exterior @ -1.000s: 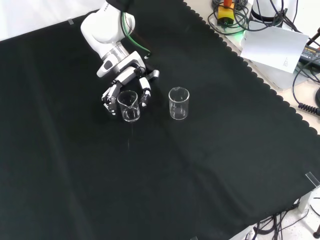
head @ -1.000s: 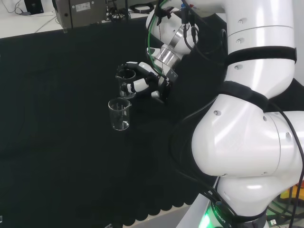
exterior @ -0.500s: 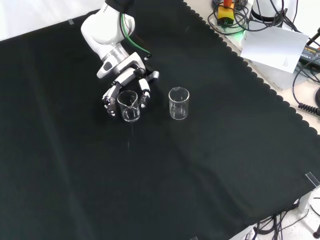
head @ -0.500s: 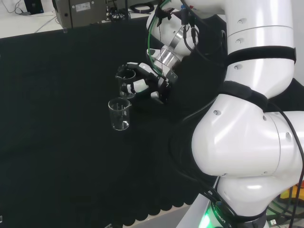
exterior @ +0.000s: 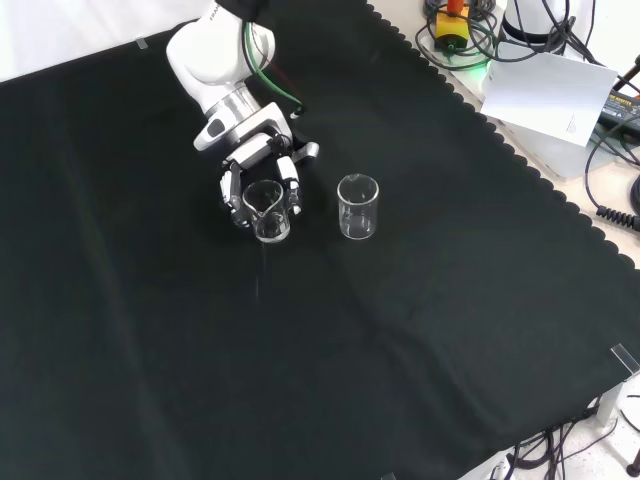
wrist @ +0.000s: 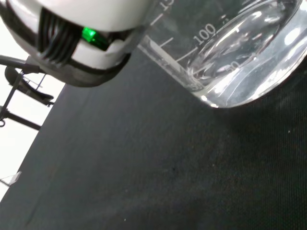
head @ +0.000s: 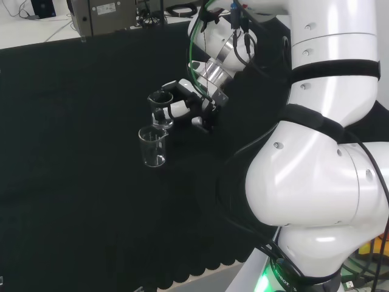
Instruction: Pick up the beaker on the right.
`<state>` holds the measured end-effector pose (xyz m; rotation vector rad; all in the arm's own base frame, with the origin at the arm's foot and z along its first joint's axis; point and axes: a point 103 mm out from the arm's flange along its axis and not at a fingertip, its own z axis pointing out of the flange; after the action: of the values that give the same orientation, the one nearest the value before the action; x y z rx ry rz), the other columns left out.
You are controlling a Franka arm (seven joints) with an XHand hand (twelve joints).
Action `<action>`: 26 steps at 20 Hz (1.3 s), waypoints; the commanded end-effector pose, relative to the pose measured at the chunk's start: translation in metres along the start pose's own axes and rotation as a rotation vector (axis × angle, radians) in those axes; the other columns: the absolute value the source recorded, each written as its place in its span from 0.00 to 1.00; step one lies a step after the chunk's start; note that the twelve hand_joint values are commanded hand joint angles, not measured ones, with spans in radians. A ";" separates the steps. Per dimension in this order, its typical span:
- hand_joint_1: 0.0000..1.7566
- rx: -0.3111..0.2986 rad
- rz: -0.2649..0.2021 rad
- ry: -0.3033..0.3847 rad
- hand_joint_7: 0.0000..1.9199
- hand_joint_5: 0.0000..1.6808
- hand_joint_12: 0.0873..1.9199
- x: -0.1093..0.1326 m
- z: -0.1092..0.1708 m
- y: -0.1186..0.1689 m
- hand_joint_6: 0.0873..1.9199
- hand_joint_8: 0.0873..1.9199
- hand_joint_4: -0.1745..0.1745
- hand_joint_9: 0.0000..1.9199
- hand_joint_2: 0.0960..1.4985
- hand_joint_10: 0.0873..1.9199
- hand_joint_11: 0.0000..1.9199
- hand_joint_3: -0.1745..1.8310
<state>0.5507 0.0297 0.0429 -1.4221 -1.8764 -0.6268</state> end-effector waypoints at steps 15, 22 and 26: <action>0.74 -0.075 -0.080 -0.311 0.68 0.75 0.27 0.044 -0.121 -0.031 0.31 0.30 0.04 0.88 0.42 0.00 0.71 0.39; 0.74 0.017 -0.068 -0.403 0.68 0.74 0.27 0.067 -0.138 -0.080 0.33 0.32 0.00 0.90 0.40 0.00 0.73 0.41; 0.74 0.059 -0.062 -0.439 0.68 0.74 0.26 0.080 -0.139 -0.107 0.33 0.32 0.00 0.90 0.39 0.01 0.73 0.43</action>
<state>0.5182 -0.0418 0.1789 -1.5534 -2.2341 -0.4731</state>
